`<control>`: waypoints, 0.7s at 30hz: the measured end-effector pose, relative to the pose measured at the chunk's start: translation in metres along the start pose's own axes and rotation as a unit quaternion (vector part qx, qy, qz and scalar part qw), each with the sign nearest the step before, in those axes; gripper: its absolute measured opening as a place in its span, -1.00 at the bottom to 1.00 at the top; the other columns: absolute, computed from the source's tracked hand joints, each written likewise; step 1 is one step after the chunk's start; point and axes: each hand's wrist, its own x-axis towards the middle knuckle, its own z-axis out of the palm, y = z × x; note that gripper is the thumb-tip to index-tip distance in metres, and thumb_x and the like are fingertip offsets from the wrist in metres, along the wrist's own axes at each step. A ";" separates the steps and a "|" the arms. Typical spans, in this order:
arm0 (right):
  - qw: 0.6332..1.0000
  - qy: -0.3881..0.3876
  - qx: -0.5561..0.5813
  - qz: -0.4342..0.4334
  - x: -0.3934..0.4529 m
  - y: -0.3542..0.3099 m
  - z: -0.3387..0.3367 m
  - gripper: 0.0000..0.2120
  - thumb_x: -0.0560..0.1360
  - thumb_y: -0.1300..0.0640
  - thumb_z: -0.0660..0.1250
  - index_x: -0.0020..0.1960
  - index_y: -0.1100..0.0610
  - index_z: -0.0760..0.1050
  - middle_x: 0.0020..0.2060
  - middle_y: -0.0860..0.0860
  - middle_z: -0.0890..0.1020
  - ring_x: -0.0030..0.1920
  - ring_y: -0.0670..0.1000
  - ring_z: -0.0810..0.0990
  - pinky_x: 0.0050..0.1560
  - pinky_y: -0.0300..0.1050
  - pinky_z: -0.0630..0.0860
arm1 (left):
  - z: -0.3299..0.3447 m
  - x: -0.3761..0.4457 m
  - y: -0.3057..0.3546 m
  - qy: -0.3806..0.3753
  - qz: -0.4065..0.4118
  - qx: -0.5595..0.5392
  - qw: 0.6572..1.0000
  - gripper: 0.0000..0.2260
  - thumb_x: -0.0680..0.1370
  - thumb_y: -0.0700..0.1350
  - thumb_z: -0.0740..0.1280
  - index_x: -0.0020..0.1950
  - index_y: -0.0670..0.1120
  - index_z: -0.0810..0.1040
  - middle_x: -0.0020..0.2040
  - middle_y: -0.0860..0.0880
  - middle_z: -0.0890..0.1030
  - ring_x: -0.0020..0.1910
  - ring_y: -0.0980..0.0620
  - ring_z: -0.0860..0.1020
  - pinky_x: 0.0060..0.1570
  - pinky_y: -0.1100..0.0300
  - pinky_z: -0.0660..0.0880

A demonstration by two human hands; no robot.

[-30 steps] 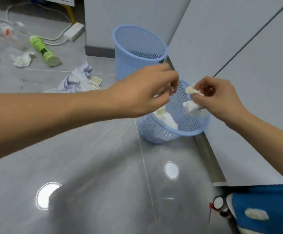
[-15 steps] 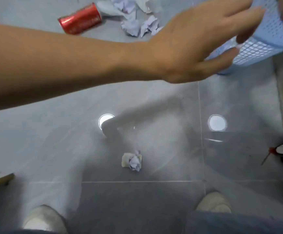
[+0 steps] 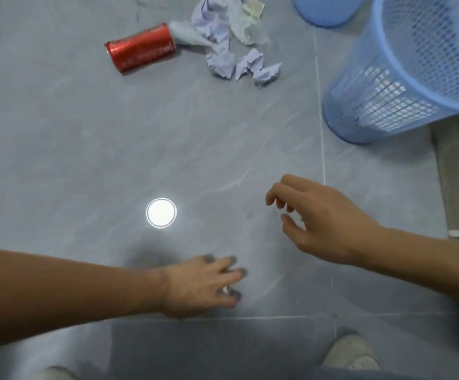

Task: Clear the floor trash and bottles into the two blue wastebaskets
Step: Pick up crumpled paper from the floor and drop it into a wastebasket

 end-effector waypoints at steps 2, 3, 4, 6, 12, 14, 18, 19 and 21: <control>1.000 0.003 0.012 0.018 -0.001 -0.003 0.002 -0.74 0.49 0.10 0.27 0.16 -0.08 0.45 -0.03 -0.15 0.52 -0.01 -0.06 0.55 -0.06 0.03 0.57 | 0.016 0.005 0.002 0.059 0.019 0.027 0.998 -0.83 0.62 -0.04 0.28 0.21 0.07 0.50 0.39 -0.13 0.53 0.26 -0.18 0.59 -0.12 0.09 0.65; 0.999 0.012 0.022 0.021 -0.001 -0.003 0.000 -0.76 0.49 0.10 0.26 0.14 -0.07 0.46 -0.05 -0.14 0.53 -0.03 -0.06 0.56 -0.06 0.03 0.57 | 0.019 0.010 0.000 0.077 0.028 0.032 0.996 -0.88 0.63 -0.07 0.26 0.14 0.09 0.51 0.34 -0.08 0.59 0.20 -0.10 0.65 -0.17 0.15 0.65; 0.999 0.028 0.035 0.026 0.000 -0.001 -0.004 -0.77 0.49 0.12 0.25 0.13 -0.06 0.47 -0.08 -0.13 0.54 -0.06 -0.06 0.57 -0.07 0.03 0.57 | 0.018 0.018 -0.003 0.094 0.031 0.036 0.994 -0.91 0.63 -0.07 0.25 0.07 0.12 0.50 0.29 -0.01 0.64 0.14 -0.02 0.68 -0.21 0.21 0.64; 0.994 0.088 0.052 0.046 0.004 0.006 -0.022 -0.80 0.49 0.14 0.25 0.09 -0.04 0.49 -0.12 -0.12 0.55 -0.14 -0.07 0.56 -0.11 0.01 0.56 | -0.003 0.036 -0.019 0.111 0.023 0.016 0.993 -0.91 0.56 0.01 0.36 -0.04 0.12 0.45 0.20 0.07 0.62 0.05 0.10 0.64 -0.31 0.28 0.60; 0.936 0.332 0.090 0.071 0.005 0.039 -0.113 -0.86 0.52 0.33 0.32 -0.02 0.13 0.57 -0.20 -0.01 0.63 -0.20 0.00 0.59 -0.23 -0.02 0.55 | -0.158 0.084 -0.093 0.245 -0.054 -0.163 0.954 -0.79 0.48 -0.13 0.38 0.00 0.04 0.38 0.00 0.09 0.37 -0.14 0.11 0.42 -0.29 0.13 0.51; 0.933 0.346 0.064 0.068 0.001 0.056 -0.117 -0.88 0.52 0.34 0.32 -0.04 0.16 0.57 -0.21 0.02 0.63 -0.22 0.04 0.59 -0.23 0.02 0.54 | -0.207 0.090 -0.115 0.303 -0.088 -0.178 0.932 -0.84 0.43 -0.21 0.36 -0.03 -0.06 0.46 -0.06 0.05 0.43 -0.18 0.04 0.44 -0.21 0.06 0.47; 0.983 0.149 0.049 0.095 0.000 0.072 -0.044 -0.75 0.49 0.13 0.38 0.16 0.00 0.52 -0.01 -0.05 0.55 -0.06 0.02 0.59 -0.11 0.11 0.61 | -0.264 0.085 -0.144 0.375 -0.208 -0.119 0.895 -0.85 0.46 -0.21 0.32 -0.02 -0.26 0.52 -0.13 -0.17 0.54 -0.19 -0.04 0.44 -0.15 0.08 0.36; 0.994 0.052 0.028 0.097 -0.001 0.069 -0.015 -0.61 0.48 0.01 0.40 0.29 -0.08 0.46 0.14 -0.06 0.49 0.08 0.04 0.56 -0.01 0.14 0.62 | -0.267 0.081 -0.147 0.383 -0.233 -0.119 0.886 -0.84 0.49 -0.17 0.30 -0.02 -0.27 0.52 -0.13 -0.20 0.53 -0.17 -0.01 0.42 -0.13 0.08 0.34; 0.995 -0.070 -0.011 0.063 -0.004 0.058 0.031 -0.33 0.45 -0.14 0.44 0.49 -0.18 0.27 0.42 0.00 0.30 0.37 0.13 0.39 0.21 0.18 0.57 | -0.270 0.076 -0.155 0.374 -0.277 -0.155 0.871 -0.81 0.58 -0.08 0.27 -0.12 -0.19 0.47 -0.19 -0.20 0.48 -0.24 0.10 0.39 -0.17 0.13 0.33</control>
